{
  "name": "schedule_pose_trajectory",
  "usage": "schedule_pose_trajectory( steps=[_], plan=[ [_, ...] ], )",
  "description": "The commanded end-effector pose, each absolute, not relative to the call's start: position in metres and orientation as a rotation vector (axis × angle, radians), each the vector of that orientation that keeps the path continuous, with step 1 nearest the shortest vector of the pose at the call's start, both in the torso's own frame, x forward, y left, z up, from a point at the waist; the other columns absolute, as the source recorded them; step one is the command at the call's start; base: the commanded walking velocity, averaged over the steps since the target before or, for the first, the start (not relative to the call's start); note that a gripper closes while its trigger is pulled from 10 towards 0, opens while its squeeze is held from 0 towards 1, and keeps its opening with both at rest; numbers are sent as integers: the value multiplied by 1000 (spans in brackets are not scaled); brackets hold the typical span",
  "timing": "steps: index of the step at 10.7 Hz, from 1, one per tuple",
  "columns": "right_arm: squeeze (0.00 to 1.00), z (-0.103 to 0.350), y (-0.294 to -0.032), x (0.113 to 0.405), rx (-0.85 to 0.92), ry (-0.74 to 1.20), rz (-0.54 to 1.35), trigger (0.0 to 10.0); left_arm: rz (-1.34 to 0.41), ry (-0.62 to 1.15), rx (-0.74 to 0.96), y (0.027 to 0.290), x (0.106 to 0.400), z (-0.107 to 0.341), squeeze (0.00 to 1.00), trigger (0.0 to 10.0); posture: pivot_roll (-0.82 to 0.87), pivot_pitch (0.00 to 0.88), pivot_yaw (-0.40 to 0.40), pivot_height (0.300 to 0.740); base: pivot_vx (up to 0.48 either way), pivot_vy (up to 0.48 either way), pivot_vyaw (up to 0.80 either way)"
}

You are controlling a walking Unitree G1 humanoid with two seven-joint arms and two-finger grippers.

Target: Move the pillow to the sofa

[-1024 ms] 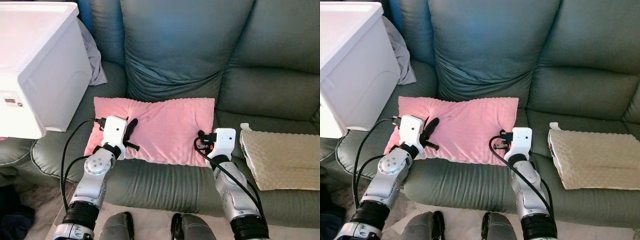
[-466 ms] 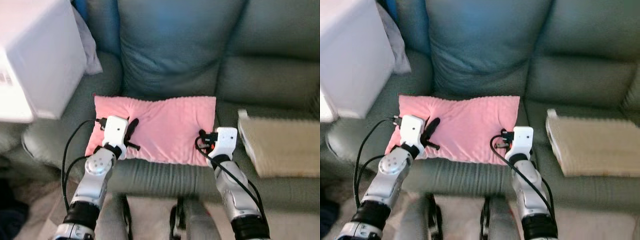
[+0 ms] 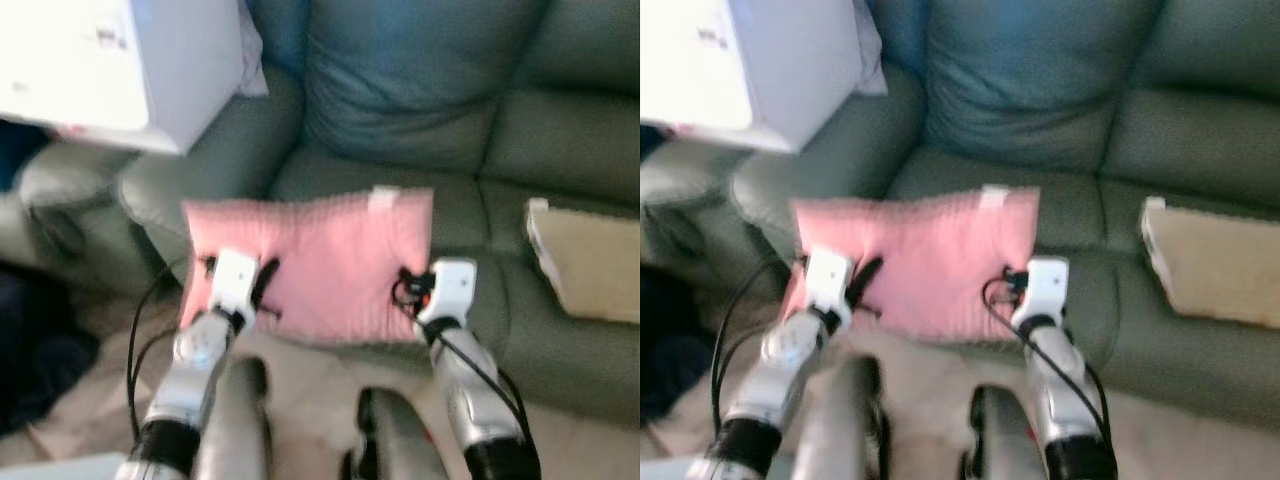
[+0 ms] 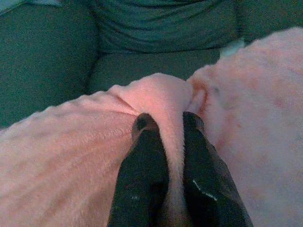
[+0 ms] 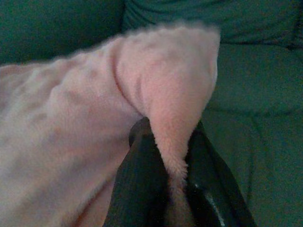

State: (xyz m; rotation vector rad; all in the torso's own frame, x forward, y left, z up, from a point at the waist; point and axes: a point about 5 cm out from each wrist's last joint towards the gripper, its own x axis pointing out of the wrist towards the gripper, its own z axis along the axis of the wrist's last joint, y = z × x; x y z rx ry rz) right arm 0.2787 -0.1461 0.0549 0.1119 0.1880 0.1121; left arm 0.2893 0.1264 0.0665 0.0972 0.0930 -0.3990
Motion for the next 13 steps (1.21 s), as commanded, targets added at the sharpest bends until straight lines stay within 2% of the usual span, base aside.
schedule_pose_trajectory(
  steps=[1, 5, 6, 7, 13],
  plan=[
    [0, 60, -150, 281, 111, 168, 100, 10000, -433, 28, 114, 120, 297, 83, 0, 10000, -95, 138, -26, 628, 0, 0, 0],
    [0, 58, -149, 280, 116, 180, 96, 10000, -483, 10, 77, 115, 295, 85, 0, 10000, -95, 142, -26, 628, 0, 0, 0],
    [0, 57, -148, 280, 131, 187, 95, 10000, -494, 8, 72, 114, 294, 86, 0, 10000, -95, 143, -26, 628, 0, 0, -675],
    [0, 57, -148, 280, 119, 184, 95, 10000, -501, 8, 68, 112, 294, 86, 0, 10000, -96, 144, -25, 628, 259, 0, -775],
    [0, 57, -147, 280, 117, 183, 104, 10000, -515, 21, 62, 112, 293, 85, 0, 10000, -97, 149, -23, 628, 343, 0, 0]
  ],
)
